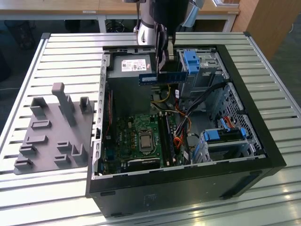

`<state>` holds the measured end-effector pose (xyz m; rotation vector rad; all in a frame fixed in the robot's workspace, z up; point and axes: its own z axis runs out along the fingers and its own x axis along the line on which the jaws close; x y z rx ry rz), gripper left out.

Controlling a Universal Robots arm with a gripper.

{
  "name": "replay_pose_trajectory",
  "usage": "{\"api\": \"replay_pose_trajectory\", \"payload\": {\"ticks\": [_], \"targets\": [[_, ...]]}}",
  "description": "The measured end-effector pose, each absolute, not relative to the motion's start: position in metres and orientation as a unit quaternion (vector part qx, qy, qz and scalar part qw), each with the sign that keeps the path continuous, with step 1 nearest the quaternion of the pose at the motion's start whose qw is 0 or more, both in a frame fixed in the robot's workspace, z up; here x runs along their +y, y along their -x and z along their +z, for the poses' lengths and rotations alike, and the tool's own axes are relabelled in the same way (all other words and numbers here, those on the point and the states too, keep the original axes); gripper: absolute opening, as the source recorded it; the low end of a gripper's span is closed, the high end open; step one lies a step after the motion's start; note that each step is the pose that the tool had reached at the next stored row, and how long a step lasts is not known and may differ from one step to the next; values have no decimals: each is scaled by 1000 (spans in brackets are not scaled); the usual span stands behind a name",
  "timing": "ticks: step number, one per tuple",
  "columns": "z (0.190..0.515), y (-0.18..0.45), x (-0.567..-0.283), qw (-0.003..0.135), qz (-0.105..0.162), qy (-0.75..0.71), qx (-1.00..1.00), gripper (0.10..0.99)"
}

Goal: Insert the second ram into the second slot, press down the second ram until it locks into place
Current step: 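Insert the second ram into the second slot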

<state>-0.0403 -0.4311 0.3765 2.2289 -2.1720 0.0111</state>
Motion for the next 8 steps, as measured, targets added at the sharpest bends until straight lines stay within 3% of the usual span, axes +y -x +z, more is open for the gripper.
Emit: {"api": "replay_pose_trajectory", "payload": {"ticks": [8], "targets": [[375, 41, -433, 10, 9, -698, -716, 137]]}}
